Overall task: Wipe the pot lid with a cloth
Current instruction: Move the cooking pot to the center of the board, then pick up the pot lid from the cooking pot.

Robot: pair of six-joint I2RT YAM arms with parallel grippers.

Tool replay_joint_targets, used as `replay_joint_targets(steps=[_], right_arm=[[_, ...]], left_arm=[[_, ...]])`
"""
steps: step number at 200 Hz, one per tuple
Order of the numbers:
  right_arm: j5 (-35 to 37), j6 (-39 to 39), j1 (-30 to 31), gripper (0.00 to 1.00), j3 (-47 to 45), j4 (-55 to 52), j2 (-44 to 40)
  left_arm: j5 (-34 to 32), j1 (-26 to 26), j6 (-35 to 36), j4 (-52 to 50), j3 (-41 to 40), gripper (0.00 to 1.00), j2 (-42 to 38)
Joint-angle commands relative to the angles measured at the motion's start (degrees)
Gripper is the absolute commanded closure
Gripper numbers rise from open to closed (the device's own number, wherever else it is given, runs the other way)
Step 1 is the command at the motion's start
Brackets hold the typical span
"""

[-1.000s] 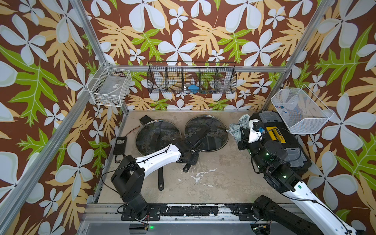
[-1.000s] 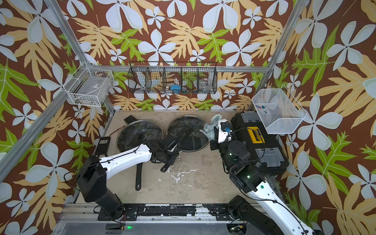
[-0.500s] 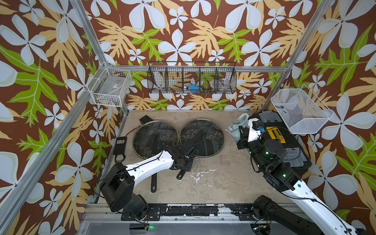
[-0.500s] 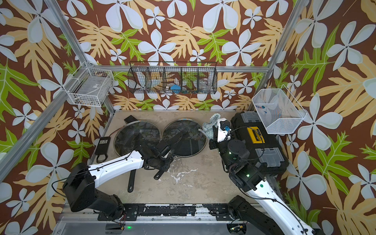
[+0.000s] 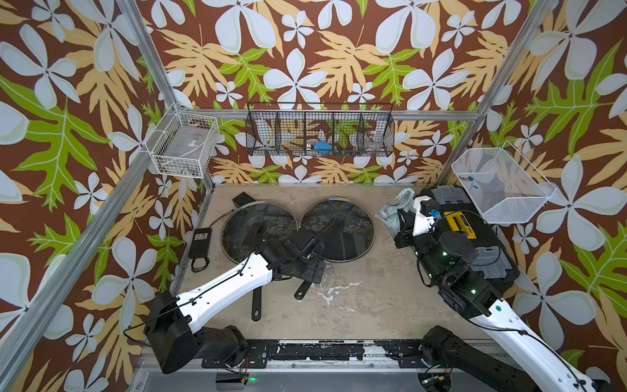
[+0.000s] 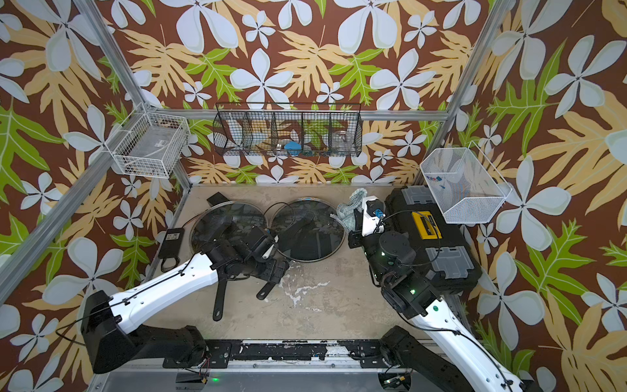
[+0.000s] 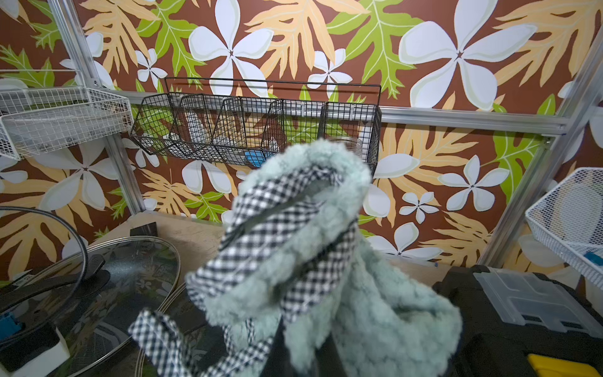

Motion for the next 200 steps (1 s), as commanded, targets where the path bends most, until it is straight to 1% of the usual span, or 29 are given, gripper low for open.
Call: replay_joint_targets(steps=[1,28,44,59,81,106,121,145,164,200], right_arm=[[-0.6,0.9,0.0,1.0,0.3,1.3,-0.3],[-0.3,1.2,0.0,1.0,-0.3,1.1,-1.0],[0.0,1.2,0.0,1.0,-0.3,1.0,-1.2],[0.0,1.0,0.0,1.0,-0.1,0.9,-1.3],[-0.1,1.2,0.0,1.0,-0.2,0.9,-1.7],[0.2,0.9,0.0,1.0,-0.4,0.4,-2.5],[0.6,0.7,0.0,1.0,-0.8,0.3,-3.2],[1.0,0.5,0.0,1.0,-1.8,0.7,-3.6],[0.7,0.5,0.0,1.0,-2.1,1.1,-3.4],[0.6,0.6,0.0,1.0,-2.6,1.8,-3.2]], left_arm=[[-1.0,0.0,2.8,-4.1,4.2,0.0,0.7],[-1.3,-0.1,4.9,-5.4,12.7,0.0,3.9],[-2.5,0.0,6.1,-5.4,18.2,0.0,7.7],[-3.9,0.0,7.2,-6.0,24.4,0.0,13.2],[-6.5,0.1,9.0,-9.1,35.5,0.02,22.3],[-8.3,0.4,10.8,-12.6,47.3,0.07,32.5],[-8.0,1.3,11.5,-13.6,52.0,0.11,37.1],[-3.7,3.1,12.8,-13.6,56.0,0.22,42.7],[-2.0,3.7,13.5,-13.8,57.4,0.29,45.7],[-2.0,4.6,14.2,-14.6,58.7,0.35,48.2]])
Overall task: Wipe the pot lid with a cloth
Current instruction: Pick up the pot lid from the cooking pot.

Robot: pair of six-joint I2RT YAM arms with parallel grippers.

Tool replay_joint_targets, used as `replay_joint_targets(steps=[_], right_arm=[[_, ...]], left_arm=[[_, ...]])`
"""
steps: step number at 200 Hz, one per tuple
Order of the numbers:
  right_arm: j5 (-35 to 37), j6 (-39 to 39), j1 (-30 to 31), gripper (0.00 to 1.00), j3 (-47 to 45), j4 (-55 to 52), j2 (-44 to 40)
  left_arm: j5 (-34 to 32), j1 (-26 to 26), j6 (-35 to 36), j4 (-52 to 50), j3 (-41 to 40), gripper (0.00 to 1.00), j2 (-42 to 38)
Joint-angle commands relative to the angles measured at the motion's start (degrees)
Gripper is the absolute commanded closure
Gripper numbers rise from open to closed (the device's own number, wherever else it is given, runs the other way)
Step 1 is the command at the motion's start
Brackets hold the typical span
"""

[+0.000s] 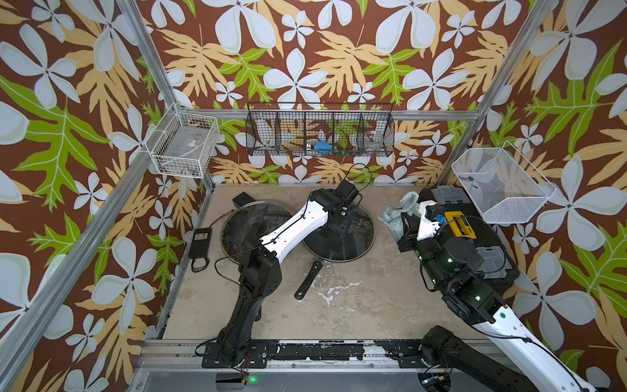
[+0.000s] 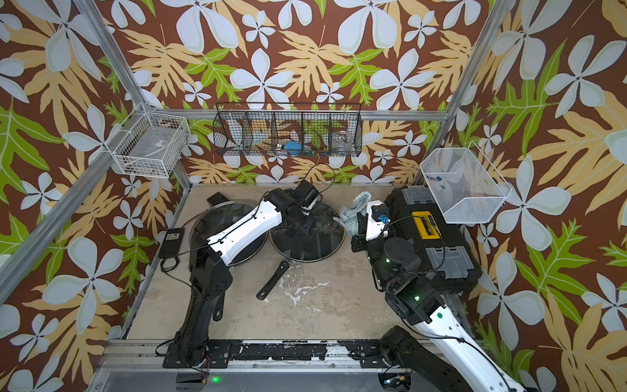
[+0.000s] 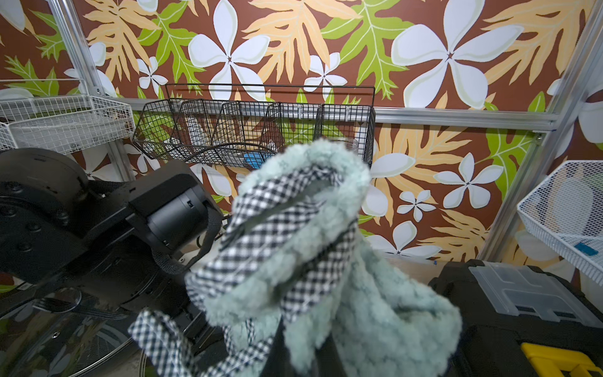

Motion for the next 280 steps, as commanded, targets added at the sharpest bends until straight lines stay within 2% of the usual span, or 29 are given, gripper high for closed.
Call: replay_joint_targets(steps=[1,92,124,183,205,221,280], right_arm=[[0.2,0.0,0.0,1.0,-0.2,1.7,0.0],[0.9,-0.3,0.0,1.0,-0.6,1.5,-0.6],[1.3,-0.6,0.0,1.0,-0.6,1.5,-0.8],[0.5,0.0,0.0,1.0,-0.9,2.1,0.2],[0.5,0.0,0.0,1.0,-0.9,2.2,0.2],[0.6,0.0,0.0,1.0,-0.9,2.2,0.2],[1.1,-0.4,0.0,1.0,-0.9,2.1,0.1]], left_arm=[[1.4,0.7,0.9,-1.5,0.8,0.35,0.8],[2.2,2.3,1.3,-1.5,1.9,0.65,3.2],[1.9,2.4,1.2,-1.8,1.6,0.85,3.1],[1.1,2.4,0.7,-2.0,0.6,1.0,-1.5],[1.2,2.4,1.1,-2.1,0.4,1.0,-2.1],[1.1,2.5,1.5,-2.3,-0.1,0.95,-1.4],[1.7,2.5,0.5,-1.7,-0.1,1.0,-0.9]])
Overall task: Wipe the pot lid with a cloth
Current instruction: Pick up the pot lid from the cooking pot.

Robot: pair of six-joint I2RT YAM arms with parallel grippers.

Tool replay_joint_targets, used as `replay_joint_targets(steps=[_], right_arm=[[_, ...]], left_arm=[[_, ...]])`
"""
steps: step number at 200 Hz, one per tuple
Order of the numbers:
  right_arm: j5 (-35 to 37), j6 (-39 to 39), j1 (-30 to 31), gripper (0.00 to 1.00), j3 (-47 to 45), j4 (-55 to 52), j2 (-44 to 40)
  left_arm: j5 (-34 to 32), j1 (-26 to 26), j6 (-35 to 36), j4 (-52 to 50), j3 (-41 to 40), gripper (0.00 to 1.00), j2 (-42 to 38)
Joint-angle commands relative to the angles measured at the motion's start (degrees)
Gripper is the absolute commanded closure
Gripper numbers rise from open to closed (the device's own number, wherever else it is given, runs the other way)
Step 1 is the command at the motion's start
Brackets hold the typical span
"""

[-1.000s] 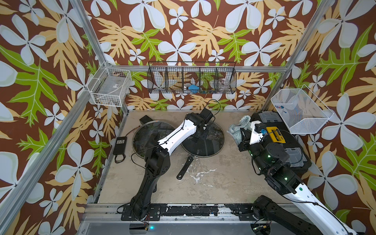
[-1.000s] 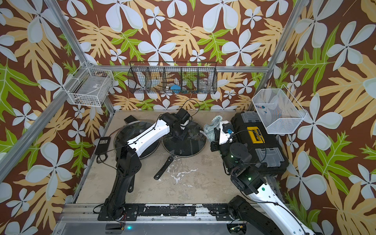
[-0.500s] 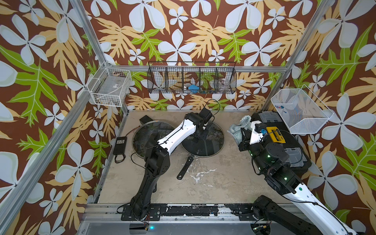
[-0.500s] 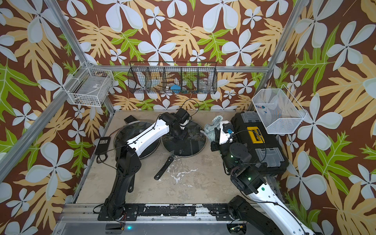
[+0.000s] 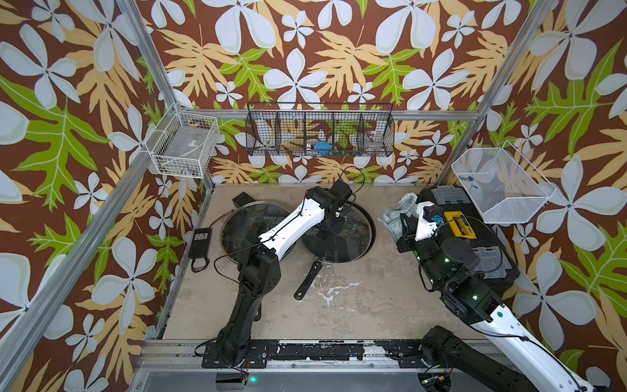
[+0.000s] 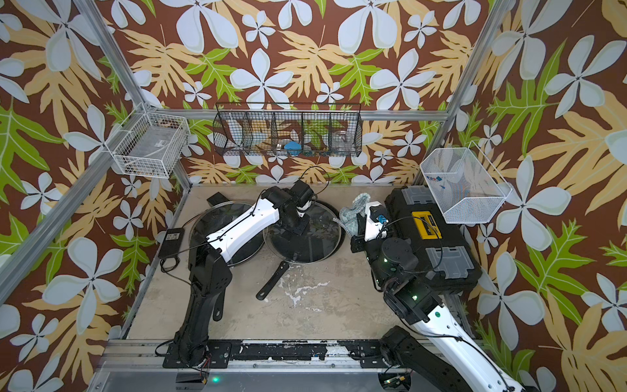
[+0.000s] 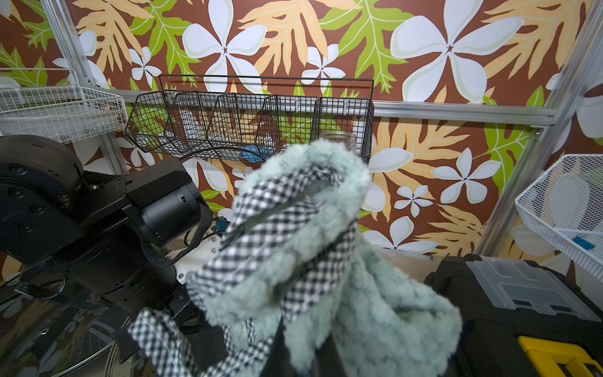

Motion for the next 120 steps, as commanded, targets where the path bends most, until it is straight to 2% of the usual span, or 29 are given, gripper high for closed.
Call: replay_joint_targets(steps=[1,56,91,120], right_arm=[[0.4,-0.2,0.0,1.0,0.0,1.8,0.0],[0.1,0.1,0.0,1.0,-0.2,1.9,0.4],[-1.4,1.8,-0.6,1.0,-0.3,2.2,0.6],[-5.2,3.8,-1.6,1.0,-0.3,3.8,-0.4]], left_arm=[[0.1,0.1,-0.9,2.8,0.4,1.0,-1.0],[2.3,0.1,-1.5,9.4,-3.4,1.0,-5.6],[8.1,0.8,-2.5,16.4,-9.1,1.0,-11.9],[14.2,2.2,-4.2,24.8,-18.3,1.0,-18.5]])
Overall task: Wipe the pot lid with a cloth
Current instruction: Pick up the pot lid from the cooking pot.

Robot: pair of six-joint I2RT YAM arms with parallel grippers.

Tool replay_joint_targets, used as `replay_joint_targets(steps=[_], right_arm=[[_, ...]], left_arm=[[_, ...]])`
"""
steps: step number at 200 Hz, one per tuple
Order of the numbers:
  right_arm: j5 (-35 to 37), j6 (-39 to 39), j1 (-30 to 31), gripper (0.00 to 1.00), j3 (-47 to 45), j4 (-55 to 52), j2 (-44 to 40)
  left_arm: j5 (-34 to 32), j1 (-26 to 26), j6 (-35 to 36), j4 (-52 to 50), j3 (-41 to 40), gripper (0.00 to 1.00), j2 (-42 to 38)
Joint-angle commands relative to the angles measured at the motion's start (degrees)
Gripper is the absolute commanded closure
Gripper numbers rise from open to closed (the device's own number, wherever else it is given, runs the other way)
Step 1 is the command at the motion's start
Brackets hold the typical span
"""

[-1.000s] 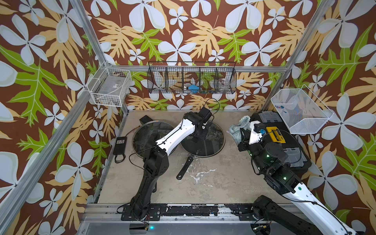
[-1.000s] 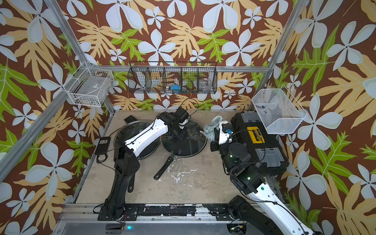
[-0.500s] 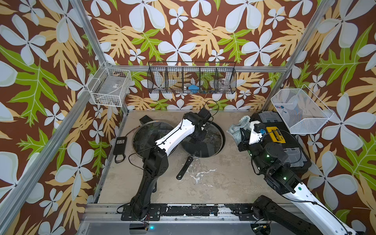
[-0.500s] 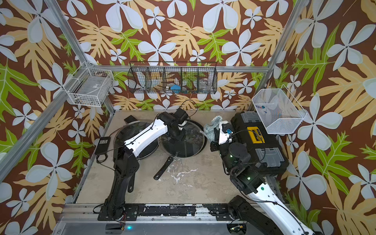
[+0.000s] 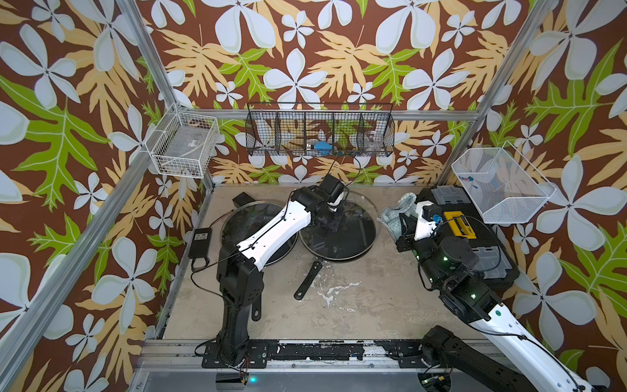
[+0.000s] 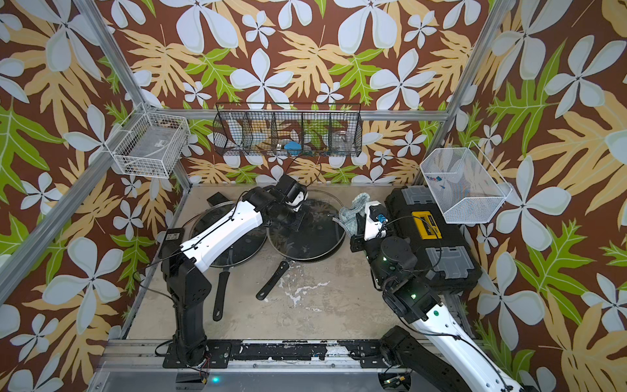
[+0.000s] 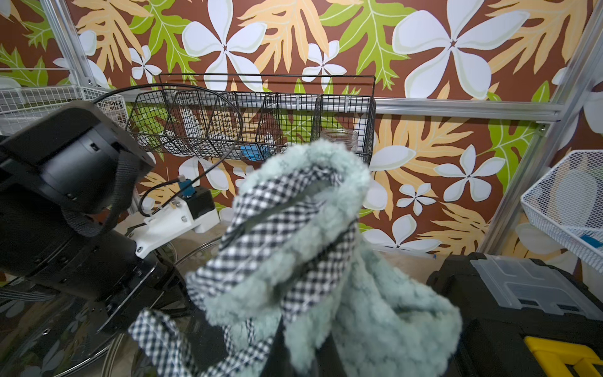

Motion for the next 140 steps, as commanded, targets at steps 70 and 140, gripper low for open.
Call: replay_joint_targets(steps=[70,140], right_arm=[[-9.3,6.3,-0.8,1.0,-3.3,10.0,-3.8],[-20.7,13.7,-0.8,1.0,-7.0,20.6,-2.9]], left_arm=[[32.3,10.5,-12.4,40.8,-33.5,1.0,-26.4],[55.3,16.6,-35.9,69.5,-50.1,1.0,-34.0]])
